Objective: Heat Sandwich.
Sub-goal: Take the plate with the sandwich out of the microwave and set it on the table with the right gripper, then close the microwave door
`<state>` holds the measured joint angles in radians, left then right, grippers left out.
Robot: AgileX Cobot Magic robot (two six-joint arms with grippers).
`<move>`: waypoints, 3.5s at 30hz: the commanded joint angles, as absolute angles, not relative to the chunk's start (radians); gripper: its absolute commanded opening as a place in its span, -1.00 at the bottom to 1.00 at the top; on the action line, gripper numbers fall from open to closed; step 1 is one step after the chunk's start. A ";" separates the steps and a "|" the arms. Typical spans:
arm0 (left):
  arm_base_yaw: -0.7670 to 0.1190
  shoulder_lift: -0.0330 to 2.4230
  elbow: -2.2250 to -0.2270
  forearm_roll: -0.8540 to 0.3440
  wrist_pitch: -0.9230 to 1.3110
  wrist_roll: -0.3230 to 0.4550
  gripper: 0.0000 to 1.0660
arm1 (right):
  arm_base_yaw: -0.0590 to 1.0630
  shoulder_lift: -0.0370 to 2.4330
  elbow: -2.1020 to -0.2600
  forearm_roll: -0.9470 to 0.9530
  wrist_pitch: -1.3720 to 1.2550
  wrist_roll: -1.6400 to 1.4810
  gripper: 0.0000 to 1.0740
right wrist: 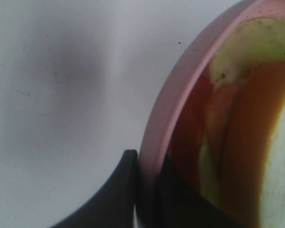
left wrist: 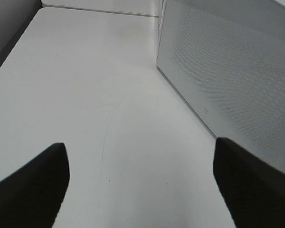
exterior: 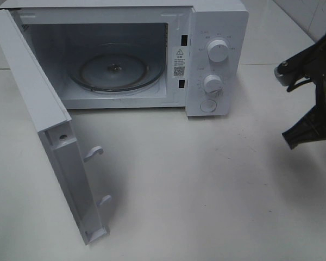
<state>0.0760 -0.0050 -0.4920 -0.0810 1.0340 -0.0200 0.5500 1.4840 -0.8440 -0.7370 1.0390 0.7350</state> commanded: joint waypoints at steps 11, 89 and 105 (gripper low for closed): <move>0.077 -0.023 -0.490 -0.087 1.033 -0.019 0.44 | 0.395 1.683 -0.979 -0.757 0.928 0.733 -0.97; 0.077 -0.022 -0.490 -0.087 1.033 -0.019 0.44 | 0.162 1.591 -1.244 -0.024 0.978 0.153 0.41; 0.077 -0.021 -0.490 -0.087 1.033 -0.019 0.44 | 0.116 1.402 -1.226 -0.008 1.132 0.103 0.39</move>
